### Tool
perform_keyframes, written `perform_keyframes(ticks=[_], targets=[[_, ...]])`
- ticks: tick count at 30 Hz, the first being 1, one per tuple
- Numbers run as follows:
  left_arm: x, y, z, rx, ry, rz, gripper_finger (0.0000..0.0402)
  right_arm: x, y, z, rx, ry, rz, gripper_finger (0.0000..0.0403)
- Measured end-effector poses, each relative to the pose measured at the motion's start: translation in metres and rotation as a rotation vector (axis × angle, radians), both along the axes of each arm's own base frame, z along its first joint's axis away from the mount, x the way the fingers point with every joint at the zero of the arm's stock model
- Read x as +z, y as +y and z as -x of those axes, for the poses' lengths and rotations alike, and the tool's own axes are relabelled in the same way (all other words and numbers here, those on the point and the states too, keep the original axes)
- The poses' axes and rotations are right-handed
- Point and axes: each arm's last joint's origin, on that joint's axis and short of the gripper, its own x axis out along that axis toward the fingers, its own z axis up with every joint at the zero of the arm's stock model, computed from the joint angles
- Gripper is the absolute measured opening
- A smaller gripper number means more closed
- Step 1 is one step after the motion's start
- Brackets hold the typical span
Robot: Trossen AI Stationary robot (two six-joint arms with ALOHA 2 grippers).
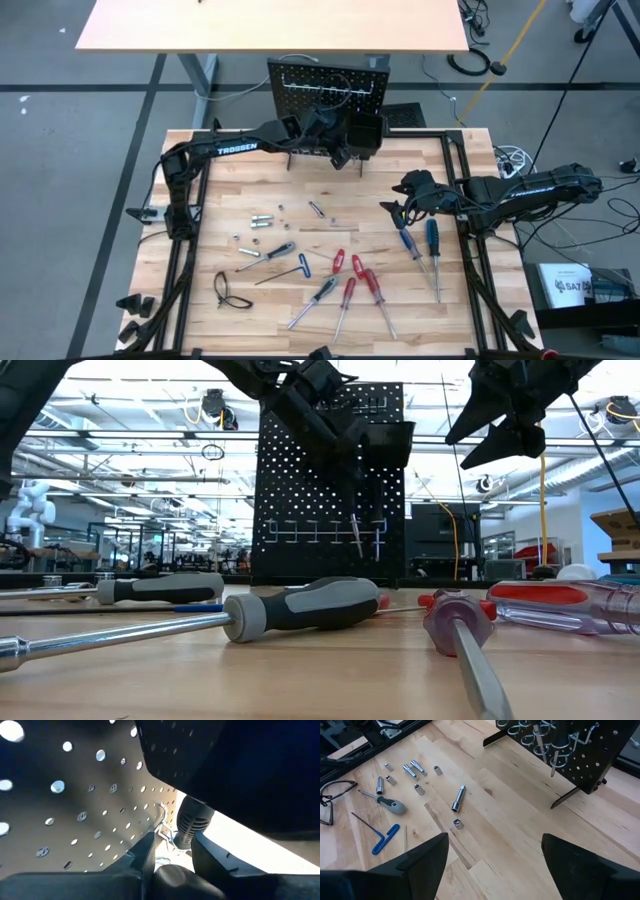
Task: Hang tools onto peg board
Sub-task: Hang the black screwdriver on the pegboard
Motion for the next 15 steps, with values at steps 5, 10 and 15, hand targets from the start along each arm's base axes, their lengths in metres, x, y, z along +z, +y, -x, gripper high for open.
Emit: perform_keyframes(ticks=[5, 10, 15], targets=[[-0.0024, -0.0024, 0.0001, 0.000, 0.016, 0.011, 0.0215, 0.0000, 0.0002, 0.0000, 0.001, 0.000, 0.000, 0.0310], [-0.0060, -0.0028, 0.0036, 0.010, 0.065, 0.026, 0.0283, 0.0000, 0.0002, 0.0000, 0.002, 0.001, 0.001, 0.0310], [-0.0078, -0.0050, 0.0072, -0.023, 0.099, 0.069, 0.0308, 0.0000, 0.0002, 0.0000, 0.005, 0.003, 0.005, 0.0310]])
